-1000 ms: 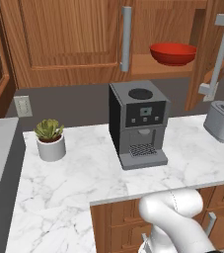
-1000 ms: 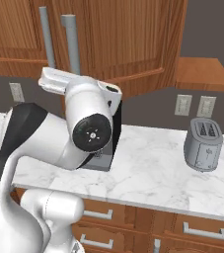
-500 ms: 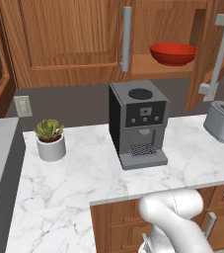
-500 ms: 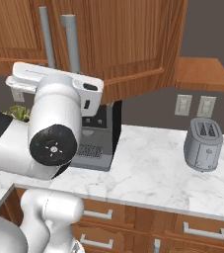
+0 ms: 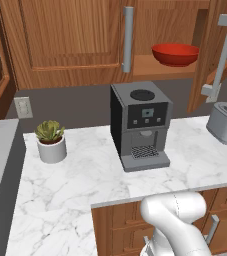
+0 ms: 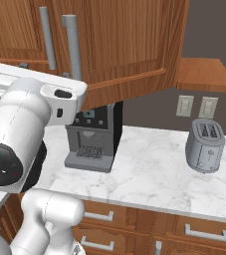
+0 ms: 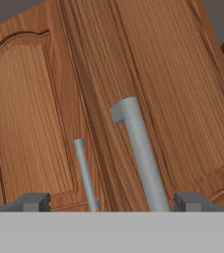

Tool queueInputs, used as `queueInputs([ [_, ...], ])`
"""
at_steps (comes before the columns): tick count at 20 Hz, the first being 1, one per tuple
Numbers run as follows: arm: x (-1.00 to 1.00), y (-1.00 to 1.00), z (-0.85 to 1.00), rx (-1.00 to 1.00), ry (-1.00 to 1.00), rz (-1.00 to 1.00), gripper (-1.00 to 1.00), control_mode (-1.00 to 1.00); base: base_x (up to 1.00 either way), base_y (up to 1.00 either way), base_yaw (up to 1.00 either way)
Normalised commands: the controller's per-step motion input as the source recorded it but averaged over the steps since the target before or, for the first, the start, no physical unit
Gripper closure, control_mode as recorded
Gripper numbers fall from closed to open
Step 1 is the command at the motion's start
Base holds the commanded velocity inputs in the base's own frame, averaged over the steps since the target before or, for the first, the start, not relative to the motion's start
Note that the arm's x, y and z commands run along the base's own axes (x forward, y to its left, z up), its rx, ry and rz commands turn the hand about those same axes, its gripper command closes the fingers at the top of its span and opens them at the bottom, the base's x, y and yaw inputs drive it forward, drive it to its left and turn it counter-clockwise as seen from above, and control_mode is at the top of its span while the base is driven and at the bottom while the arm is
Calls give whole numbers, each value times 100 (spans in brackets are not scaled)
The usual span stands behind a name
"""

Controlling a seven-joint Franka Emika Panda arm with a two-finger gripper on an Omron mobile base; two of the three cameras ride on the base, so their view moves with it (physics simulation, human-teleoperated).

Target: Move the bowls from the cabinet to the plates on the dining table.

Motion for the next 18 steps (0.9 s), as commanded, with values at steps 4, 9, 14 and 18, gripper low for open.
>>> queueInputs([
  [4,-10,2,-8,0,0,-23,-100,-100,0,0,0],
  [9,-1,4,-15,-2,2,-23,-100,-100,0,0,0],
  [14,-2,27,-3,-2,0,-15,-100,-100,0,0,0],
  [18,-2,44,0,-2,0,-8,-100,-100,0,0,0],
])
